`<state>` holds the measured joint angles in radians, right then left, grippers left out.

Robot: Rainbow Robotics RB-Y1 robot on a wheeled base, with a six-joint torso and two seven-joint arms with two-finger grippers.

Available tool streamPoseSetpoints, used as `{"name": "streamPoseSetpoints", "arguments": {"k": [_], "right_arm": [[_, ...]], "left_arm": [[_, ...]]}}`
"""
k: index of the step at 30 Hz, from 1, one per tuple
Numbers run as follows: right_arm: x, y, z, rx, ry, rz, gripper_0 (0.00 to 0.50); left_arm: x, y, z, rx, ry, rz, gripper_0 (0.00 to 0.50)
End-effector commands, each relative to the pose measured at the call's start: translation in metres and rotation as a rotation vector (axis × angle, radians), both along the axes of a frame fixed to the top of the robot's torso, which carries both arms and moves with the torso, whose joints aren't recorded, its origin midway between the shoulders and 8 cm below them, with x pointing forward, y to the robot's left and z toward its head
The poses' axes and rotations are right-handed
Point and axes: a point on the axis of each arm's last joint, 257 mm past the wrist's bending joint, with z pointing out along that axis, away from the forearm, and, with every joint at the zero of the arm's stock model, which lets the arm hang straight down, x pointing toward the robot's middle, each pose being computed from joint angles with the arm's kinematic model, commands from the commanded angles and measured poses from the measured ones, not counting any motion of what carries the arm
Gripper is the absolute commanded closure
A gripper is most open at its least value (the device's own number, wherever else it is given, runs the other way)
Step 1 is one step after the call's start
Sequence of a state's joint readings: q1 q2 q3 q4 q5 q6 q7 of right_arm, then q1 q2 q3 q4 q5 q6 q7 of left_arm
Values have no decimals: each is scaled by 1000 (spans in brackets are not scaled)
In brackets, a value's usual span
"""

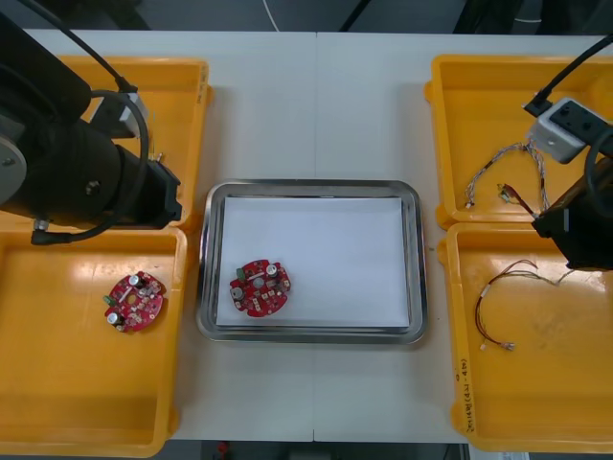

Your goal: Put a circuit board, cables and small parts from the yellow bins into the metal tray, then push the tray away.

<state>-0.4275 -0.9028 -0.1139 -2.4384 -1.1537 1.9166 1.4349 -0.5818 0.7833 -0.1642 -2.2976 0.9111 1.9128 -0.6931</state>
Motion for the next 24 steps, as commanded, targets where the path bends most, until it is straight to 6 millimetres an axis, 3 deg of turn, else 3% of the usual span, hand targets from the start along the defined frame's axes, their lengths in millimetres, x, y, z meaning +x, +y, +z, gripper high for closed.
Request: {"name": "streamPoseSetpoints", "arguments": {"k": [1,7,16,24], "right_arm": [[4,26,9,-51,-29,97,500],[2,79,12,-47,-43,228,500],[2,140,1,-56,-55,359,500],[7,171,-18,-152,-83,485,500]], "left_arm": [[13,35,13,5,-8,90,0],[30,66,25,15,-14,97,0],[49,108,33,56,-18,121,0],[67,134,34,76,13,151,0]]}}
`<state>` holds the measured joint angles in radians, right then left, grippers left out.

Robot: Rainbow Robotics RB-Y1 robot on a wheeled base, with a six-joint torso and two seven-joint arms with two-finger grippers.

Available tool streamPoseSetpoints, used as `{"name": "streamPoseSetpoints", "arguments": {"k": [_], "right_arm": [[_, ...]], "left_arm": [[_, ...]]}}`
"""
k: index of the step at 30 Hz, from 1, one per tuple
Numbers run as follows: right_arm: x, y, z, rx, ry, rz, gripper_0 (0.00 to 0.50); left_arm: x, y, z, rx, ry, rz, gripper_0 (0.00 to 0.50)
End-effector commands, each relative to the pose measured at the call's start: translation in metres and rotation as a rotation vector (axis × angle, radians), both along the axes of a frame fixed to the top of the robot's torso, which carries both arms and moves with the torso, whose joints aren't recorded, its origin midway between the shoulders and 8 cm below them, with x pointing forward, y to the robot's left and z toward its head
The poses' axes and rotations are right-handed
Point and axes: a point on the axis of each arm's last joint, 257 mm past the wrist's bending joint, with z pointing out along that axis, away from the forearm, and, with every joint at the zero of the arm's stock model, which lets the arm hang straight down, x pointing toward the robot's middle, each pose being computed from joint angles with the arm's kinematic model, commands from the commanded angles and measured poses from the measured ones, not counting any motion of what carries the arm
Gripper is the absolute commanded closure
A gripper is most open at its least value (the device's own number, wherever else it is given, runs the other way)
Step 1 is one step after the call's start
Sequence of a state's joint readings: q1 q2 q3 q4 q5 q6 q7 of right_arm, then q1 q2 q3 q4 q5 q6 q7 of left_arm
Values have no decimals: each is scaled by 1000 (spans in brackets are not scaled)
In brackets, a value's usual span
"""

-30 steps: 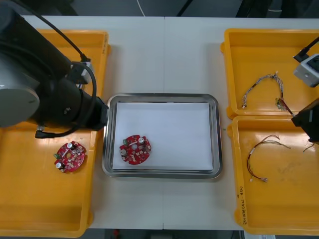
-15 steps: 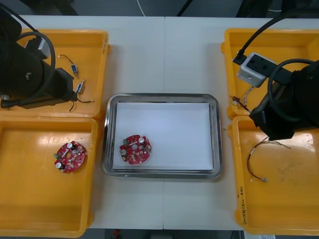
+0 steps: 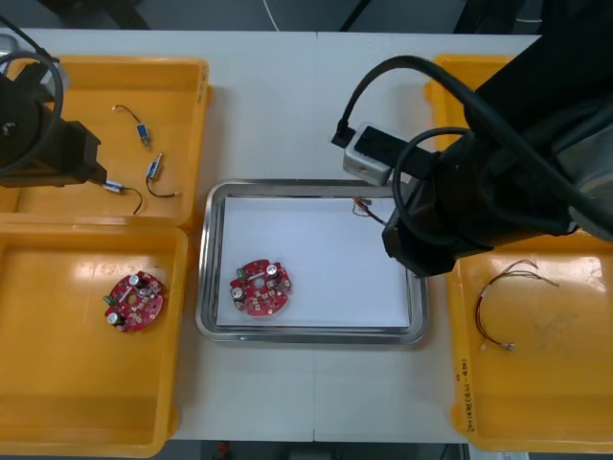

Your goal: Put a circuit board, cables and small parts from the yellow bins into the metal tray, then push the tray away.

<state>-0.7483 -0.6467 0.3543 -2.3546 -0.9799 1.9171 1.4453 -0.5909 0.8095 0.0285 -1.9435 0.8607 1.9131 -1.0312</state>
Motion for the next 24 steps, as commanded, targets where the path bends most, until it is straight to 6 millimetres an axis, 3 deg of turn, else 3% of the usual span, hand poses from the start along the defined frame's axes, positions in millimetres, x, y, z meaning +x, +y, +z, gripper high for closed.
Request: {"name": "streamPoseSetpoints", "arguments": {"k": [1,10,24], "right_arm": [[2,24,-1,-93,-92,163,500],[4,30,-40,-237,-62,312,500],[11,15,-94,-446,-27,400,500]], "left_arm": [[16,27,30,27,-39,53,0],[40,43,30,6,-60,117,0],[92,33,30,-82,-96,233,0]]}}
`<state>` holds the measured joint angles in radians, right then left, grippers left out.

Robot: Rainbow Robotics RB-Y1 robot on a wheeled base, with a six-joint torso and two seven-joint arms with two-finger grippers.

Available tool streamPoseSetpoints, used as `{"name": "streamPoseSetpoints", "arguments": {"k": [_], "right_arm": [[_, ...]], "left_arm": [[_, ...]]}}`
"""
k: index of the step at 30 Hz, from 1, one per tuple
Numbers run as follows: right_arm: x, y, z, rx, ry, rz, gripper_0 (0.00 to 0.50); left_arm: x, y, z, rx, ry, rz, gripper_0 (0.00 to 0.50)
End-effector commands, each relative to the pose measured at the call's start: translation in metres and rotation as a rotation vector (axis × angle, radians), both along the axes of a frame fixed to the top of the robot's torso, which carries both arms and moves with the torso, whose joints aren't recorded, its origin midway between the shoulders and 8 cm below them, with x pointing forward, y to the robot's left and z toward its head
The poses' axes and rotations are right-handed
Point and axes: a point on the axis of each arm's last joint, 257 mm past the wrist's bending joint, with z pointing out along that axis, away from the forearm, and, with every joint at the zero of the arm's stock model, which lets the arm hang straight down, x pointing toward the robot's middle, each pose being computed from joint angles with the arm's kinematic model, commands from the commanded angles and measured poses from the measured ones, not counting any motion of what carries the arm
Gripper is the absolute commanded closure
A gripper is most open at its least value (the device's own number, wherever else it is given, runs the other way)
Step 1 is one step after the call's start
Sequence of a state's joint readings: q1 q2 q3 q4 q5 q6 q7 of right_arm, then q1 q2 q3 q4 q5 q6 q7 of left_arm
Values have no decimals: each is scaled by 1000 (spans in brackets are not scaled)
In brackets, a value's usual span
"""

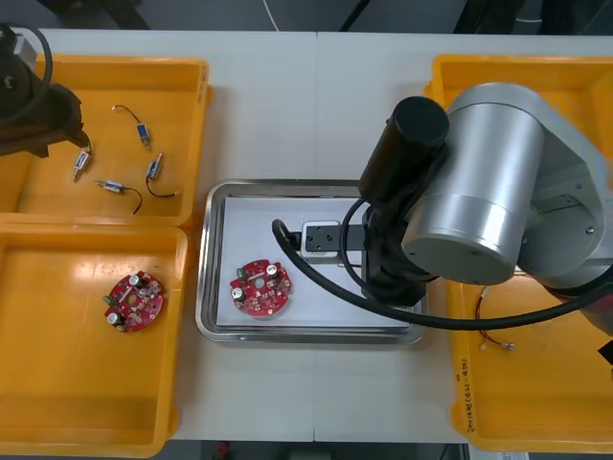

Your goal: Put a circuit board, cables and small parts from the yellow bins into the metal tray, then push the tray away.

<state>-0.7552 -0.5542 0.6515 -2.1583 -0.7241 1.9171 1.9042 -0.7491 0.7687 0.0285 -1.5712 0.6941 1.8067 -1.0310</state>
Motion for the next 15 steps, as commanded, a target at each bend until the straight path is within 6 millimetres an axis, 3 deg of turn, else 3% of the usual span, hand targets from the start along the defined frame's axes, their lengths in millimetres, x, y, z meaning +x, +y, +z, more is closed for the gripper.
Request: {"name": "streamPoseSetpoints", "arguments": {"k": [1,15], "right_arm": [[0,11,-11,-59,-22,66,500],[20,32,-48,-32,-22,23,500]], "left_arm": [[31,-18,24,-21,-87,-1,0],[53,-13,-16,-70,-57,95,0]]}}
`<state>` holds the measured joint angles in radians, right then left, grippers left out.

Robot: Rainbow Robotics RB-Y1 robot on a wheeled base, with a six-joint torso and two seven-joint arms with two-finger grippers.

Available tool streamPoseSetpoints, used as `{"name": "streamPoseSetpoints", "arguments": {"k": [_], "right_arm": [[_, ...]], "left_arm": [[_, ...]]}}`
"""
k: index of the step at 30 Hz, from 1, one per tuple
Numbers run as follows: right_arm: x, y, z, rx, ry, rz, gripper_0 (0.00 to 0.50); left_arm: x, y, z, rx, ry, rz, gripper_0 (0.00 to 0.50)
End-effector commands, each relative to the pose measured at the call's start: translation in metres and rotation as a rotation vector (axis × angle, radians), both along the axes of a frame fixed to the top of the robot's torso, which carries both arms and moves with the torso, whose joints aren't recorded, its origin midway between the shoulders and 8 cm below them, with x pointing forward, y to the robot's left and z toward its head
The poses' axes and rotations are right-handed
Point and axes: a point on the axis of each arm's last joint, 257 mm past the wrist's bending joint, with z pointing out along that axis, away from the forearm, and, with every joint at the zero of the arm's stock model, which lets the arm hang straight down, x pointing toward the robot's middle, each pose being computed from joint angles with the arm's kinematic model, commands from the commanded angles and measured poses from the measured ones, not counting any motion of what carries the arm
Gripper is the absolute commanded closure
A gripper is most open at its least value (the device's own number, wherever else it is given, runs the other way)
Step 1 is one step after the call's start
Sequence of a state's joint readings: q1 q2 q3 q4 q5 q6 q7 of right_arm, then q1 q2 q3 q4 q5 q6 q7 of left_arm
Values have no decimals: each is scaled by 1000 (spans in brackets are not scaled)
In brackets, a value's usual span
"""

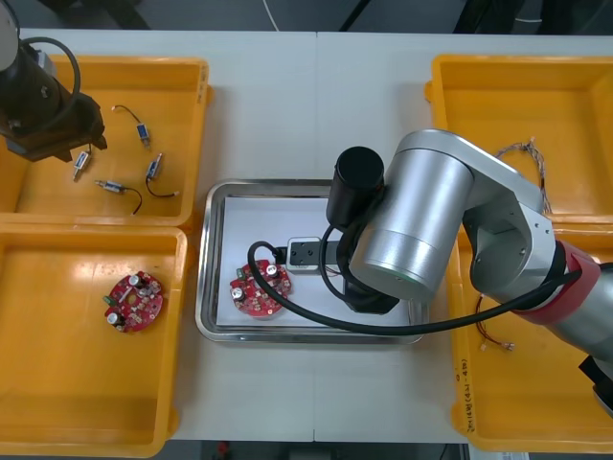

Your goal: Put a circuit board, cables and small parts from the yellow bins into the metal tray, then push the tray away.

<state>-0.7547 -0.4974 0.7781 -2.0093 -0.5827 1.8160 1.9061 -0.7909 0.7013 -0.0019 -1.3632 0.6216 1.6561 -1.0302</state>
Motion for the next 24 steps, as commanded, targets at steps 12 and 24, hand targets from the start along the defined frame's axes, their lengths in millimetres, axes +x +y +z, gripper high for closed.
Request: {"name": "streamPoseSetpoints", "arguments": {"k": [12,24], "right_arm": [[-4,26,-45,33,27,33,500],[-16,31,-58,47,45,8,490]], "left_arm": [[41,10,12,69,-116,24,0],[65,33,6,181,-184,-88,0]]}}
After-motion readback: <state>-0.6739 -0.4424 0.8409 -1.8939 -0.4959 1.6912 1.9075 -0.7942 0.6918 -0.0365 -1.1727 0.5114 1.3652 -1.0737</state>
